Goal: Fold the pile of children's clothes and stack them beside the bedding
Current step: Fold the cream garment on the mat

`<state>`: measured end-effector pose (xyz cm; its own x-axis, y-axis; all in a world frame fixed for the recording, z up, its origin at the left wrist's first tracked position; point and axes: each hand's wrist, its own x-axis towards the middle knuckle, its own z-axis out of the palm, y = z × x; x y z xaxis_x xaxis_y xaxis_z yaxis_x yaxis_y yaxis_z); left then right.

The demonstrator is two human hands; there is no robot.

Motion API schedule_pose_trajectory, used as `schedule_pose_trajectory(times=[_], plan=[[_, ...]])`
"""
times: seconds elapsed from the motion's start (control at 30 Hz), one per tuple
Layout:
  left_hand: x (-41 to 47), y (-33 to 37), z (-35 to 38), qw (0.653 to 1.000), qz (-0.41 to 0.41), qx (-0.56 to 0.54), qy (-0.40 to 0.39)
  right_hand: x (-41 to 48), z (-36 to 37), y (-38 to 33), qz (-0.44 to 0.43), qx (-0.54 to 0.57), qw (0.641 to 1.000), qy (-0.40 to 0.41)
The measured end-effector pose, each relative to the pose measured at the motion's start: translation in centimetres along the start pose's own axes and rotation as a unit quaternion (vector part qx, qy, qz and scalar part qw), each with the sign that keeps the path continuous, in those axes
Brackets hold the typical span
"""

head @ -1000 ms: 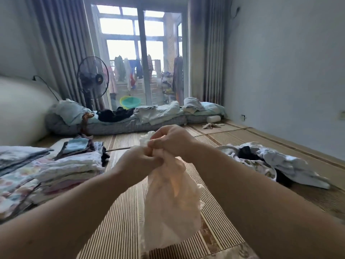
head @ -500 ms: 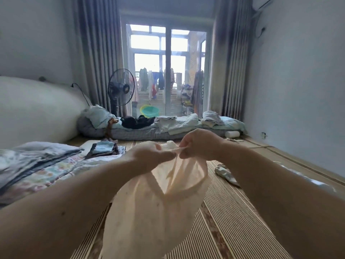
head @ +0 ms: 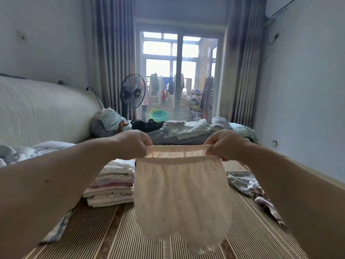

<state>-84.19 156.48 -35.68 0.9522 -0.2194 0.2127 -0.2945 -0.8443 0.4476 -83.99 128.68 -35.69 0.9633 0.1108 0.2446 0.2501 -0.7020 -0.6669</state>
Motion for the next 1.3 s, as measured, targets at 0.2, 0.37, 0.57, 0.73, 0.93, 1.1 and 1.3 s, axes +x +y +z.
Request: schedule_pose_trajectory(times=[0.2,0.37,0.57,0.73,0.93,1.1,1.3], plan=[[-1.6,-0.7,-1.2,0.97,0.06,-0.233,-0.044,-2.9,-1.4,-0.7,-0.061,0.258,0.959,-0.095],[-1.8,-0.9,-1.7,0.96,0.02,-0.275,-0.048,-4.9,-1.3,-2.6,-0.172,0.205,0.955,-0.131],[-1.8,-0.6,-1.1,0.995,0.012,-0.061,-0.079,-5.2,-0.6,-3.4,-0.184,-0.138,0.956,-0.18],[-2.5,-1.4,-1.0,0.993,0.086,0.055,-0.059,-5.2,0.0,-2.3,-0.201,-0.261,0.93,-0.16],[-2.2,-3.0,-1.0,0.991,0.121,-0.047,-0.024,-4.1,-1.1,-0.5,-0.171,-0.094,0.981,-0.009],[-1.0,-3.1,0.8,0.974,0.092,-0.185,0.091,-3.2,-0.8,0.0,-0.13,0.061,0.988,0.06],[0.4,-1.8,3.1,0.938,-0.044,-0.325,0.11,-1.5,1.0,0.2,-0.013,0.094,0.988,0.123]])
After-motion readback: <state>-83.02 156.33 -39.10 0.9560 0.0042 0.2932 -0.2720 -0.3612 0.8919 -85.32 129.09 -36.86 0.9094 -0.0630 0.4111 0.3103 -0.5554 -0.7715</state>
